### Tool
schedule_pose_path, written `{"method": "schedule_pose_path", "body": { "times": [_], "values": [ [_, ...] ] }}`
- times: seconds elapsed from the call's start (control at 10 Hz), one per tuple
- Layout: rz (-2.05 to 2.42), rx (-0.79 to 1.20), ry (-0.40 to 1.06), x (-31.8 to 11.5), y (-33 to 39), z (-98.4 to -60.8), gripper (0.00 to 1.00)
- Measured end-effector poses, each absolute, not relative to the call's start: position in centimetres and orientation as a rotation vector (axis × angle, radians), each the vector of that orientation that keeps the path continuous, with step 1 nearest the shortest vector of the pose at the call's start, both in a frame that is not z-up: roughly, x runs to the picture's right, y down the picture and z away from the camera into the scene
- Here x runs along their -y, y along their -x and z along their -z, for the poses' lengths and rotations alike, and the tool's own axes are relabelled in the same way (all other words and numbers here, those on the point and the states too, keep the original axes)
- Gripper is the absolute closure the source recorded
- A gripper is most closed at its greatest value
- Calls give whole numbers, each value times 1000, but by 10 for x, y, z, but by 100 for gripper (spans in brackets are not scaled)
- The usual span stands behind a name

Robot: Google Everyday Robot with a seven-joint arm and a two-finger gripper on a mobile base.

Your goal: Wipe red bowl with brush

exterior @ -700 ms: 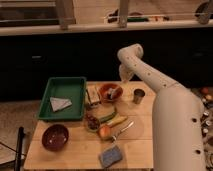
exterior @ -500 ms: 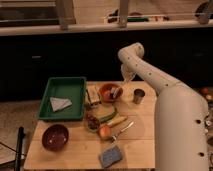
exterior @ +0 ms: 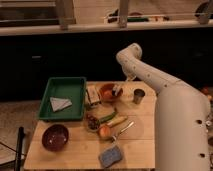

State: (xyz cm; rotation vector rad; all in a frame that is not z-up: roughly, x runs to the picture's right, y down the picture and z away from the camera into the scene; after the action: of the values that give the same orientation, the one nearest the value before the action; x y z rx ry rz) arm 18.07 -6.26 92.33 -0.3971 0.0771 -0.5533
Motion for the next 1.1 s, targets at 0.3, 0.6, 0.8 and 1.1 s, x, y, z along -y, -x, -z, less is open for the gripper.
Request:
{"method": "schedule_pose_path", "body": {
  "times": [0.3, 0.6, 0.8, 1.1],
  "values": [
    [513, -53, 335, 66, -176, -939, 100],
    [539, 24, 329, 65, -153, -954, 100],
    [610, 99, 353, 59, -135, -962, 100],
    [697, 165, 387, 51, -125, -959, 100]
  ]
}}
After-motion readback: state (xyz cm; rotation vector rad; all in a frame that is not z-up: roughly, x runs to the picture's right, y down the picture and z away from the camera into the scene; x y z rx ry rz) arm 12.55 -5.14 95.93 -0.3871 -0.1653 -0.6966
